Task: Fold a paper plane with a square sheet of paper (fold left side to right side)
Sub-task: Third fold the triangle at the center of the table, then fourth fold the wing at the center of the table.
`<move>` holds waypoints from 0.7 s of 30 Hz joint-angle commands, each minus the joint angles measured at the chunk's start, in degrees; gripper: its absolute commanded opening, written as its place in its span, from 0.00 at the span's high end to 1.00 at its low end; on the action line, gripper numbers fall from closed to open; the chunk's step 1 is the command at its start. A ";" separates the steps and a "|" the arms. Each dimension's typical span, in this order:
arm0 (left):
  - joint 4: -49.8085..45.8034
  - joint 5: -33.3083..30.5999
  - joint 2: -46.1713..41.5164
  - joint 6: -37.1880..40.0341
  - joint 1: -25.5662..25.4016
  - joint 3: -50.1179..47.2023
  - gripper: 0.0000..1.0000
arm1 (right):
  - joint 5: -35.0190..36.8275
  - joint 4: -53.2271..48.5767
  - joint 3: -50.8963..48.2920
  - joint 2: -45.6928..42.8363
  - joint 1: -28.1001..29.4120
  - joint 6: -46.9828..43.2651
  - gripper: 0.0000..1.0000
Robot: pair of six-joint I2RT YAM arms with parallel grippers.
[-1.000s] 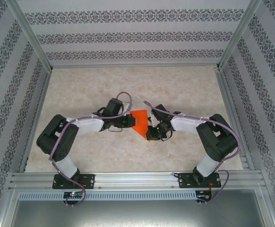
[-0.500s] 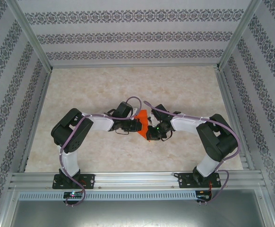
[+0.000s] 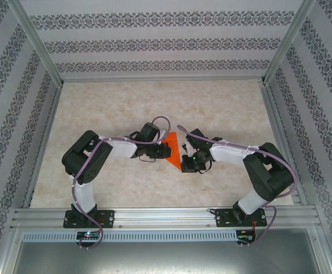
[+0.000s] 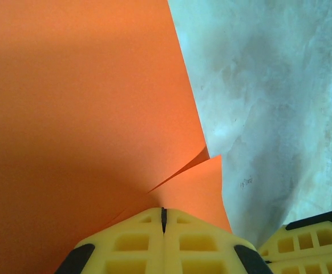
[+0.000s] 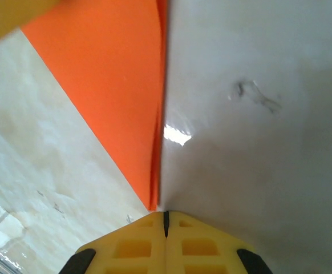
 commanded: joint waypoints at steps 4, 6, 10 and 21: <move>-2.20 -0.72 -1.67 0.63 1.61 0.11 0.87 | 3.18 -5.60 0.10 -6.80 -0.85 -1.48 0.93; -3.08 -0.26 -4.11 0.67 1.84 0.63 0.79 | 2.61 -2.70 0.09 -8.72 -1.86 -2.55 0.81; -4.11 -0.35 -10.23 0.10 3.15 -0.45 0.64 | -1.11 6.98 0.33 -8.43 -4.36 -4.48 0.63; -5.57 -3.62 -17.48 -7.35 6.73 -9.19 0.46 | -8.41 20.26 4.48 2.12 -5.64 -7.67 0.46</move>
